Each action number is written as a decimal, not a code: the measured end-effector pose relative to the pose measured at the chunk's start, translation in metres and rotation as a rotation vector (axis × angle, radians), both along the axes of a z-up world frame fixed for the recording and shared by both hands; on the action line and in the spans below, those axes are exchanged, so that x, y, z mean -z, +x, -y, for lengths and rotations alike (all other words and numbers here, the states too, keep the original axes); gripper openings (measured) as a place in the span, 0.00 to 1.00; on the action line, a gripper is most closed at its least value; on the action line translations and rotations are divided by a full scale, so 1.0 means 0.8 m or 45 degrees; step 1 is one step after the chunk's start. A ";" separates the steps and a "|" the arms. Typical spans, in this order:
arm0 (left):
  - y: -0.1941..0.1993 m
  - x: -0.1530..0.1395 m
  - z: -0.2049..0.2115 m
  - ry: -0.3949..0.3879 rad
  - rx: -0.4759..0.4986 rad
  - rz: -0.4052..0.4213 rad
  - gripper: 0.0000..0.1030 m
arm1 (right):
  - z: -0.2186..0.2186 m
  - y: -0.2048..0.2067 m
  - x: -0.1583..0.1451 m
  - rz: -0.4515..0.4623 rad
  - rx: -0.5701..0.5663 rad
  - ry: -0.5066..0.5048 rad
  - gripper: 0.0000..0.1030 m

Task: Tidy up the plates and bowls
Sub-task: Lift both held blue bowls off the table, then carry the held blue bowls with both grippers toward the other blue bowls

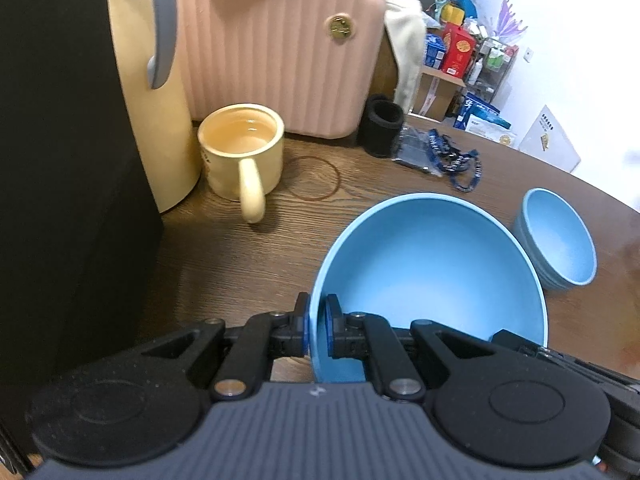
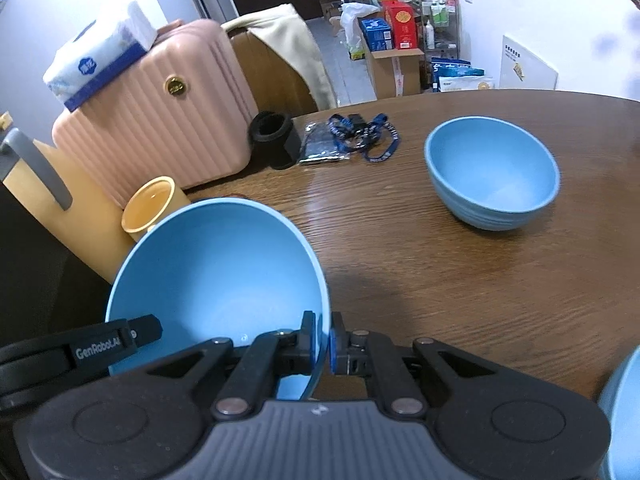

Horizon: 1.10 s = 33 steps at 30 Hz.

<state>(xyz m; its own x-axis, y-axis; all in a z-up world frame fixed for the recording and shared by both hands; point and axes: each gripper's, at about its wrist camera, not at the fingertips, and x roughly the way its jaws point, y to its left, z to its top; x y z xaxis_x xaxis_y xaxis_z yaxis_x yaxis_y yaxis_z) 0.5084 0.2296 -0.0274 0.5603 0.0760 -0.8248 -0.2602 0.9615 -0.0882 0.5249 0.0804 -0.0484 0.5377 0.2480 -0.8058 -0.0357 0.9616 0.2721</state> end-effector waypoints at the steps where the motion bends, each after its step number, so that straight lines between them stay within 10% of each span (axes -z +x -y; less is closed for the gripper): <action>1: -0.002 -0.002 0.005 0.001 0.005 0.004 0.08 | 0.007 -0.004 -0.002 0.004 0.008 0.003 0.06; 33: -0.070 -0.039 0.223 0.021 0.244 0.067 0.08 | 0.223 -0.116 -0.037 0.061 0.236 0.011 0.06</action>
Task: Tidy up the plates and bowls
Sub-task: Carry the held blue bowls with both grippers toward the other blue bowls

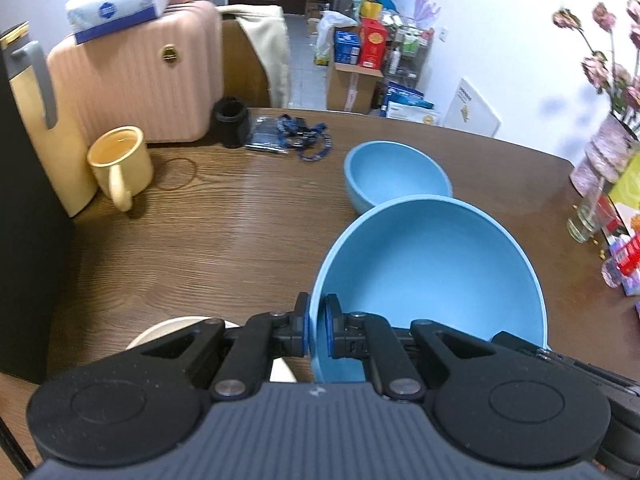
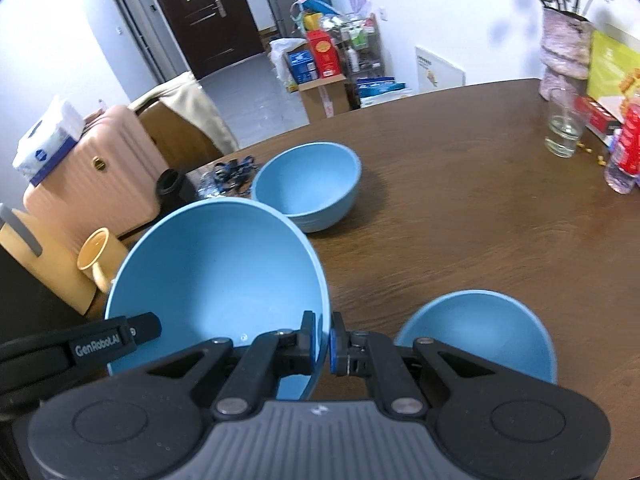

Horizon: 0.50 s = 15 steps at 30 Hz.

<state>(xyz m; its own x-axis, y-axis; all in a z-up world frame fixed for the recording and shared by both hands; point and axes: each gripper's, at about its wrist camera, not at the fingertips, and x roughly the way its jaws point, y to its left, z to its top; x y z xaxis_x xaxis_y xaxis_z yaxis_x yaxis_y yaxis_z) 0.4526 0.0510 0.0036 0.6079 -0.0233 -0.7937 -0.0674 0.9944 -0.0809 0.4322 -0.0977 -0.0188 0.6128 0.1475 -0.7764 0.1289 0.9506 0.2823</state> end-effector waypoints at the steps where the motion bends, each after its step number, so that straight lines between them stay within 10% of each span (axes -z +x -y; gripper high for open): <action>1: -0.001 0.000 0.006 0.000 0.011 0.000 0.08 | 0.007 -0.003 0.000 0.001 0.009 -0.001 0.06; 15: -0.010 0.014 0.104 0.002 0.153 -0.018 0.08 | 0.101 -0.037 0.013 -0.019 0.143 -0.010 0.06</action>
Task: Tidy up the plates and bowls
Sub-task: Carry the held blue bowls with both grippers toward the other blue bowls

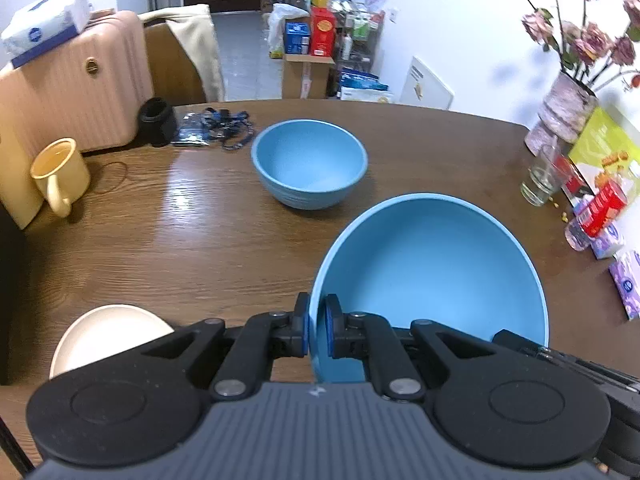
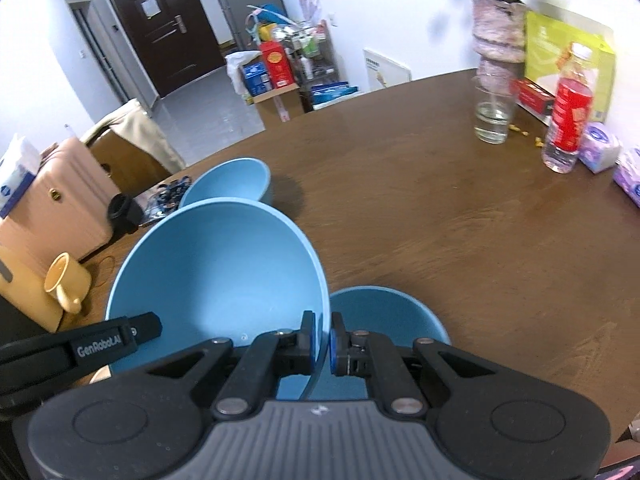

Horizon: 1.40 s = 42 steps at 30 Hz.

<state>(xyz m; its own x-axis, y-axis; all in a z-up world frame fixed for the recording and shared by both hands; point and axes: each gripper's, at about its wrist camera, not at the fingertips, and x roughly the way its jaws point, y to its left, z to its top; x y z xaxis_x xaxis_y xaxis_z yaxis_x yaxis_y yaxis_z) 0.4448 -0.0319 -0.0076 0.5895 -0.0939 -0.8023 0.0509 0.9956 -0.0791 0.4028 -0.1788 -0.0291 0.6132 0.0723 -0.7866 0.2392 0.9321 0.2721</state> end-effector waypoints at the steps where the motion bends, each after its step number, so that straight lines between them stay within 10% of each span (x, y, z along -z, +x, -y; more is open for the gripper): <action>1: 0.000 0.002 0.006 0.000 0.008 -0.004 0.08 | 0.005 -0.001 0.002 -0.003 0.008 0.000 0.06; 42: 0.001 0.076 0.078 0.051 0.123 -0.157 0.09 | 0.055 -0.016 0.065 -0.157 0.050 -0.092 0.07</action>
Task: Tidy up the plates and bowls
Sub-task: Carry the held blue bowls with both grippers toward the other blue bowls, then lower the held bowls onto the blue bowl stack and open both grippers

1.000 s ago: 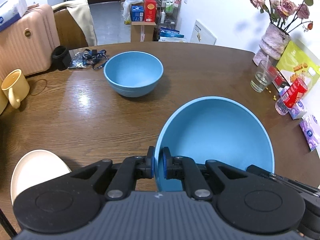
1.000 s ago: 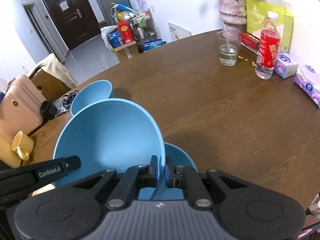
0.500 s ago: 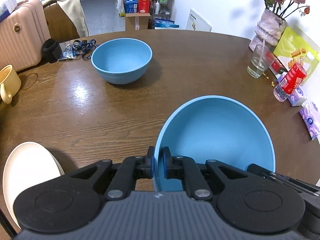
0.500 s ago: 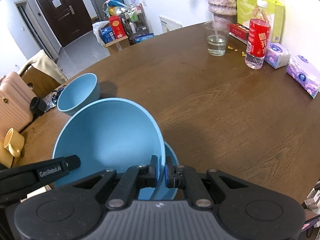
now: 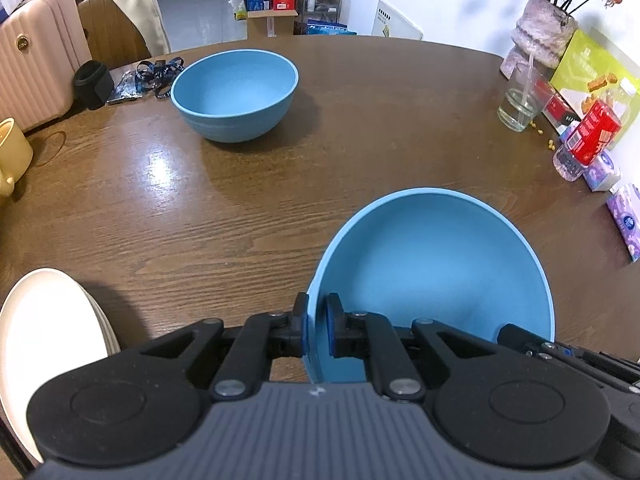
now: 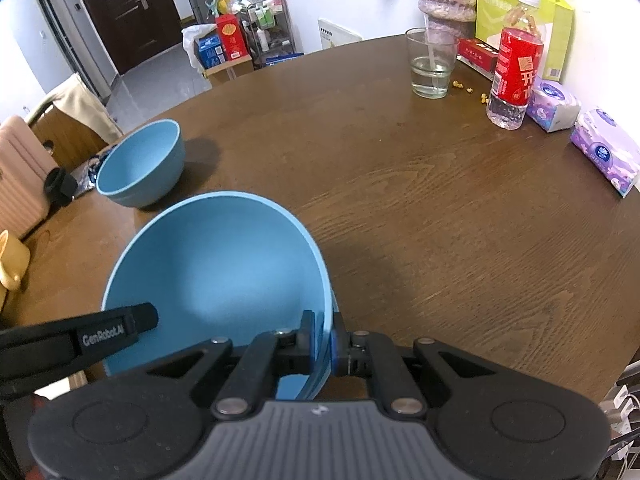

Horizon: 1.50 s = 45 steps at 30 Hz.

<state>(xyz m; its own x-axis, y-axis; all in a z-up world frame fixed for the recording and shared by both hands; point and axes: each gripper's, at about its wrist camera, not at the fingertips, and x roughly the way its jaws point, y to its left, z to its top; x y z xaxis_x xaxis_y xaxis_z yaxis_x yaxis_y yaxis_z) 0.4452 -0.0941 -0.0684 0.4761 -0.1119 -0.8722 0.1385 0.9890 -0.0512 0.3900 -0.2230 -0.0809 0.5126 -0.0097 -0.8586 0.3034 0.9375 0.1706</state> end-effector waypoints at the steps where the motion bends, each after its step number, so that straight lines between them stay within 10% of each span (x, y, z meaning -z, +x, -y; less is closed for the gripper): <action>1: 0.000 0.002 0.000 0.005 0.002 -0.001 0.09 | 0.000 0.001 0.002 -0.003 -0.003 -0.005 0.07; 45: 0.000 0.027 0.017 0.122 0.036 0.040 0.14 | -0.021 0.012 0.023 -0.022 -0.150 -0.204 0.13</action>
<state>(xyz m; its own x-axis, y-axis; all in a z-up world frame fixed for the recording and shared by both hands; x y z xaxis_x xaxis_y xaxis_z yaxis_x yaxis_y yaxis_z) 0.4453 -0.1078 -0.0901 0.5009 -0.0429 -0.8644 0.1668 0.9848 0.0479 0.4000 -0.2060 -0.0992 0.5035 -0.0877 -0.8596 0.1919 0.9813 0.0123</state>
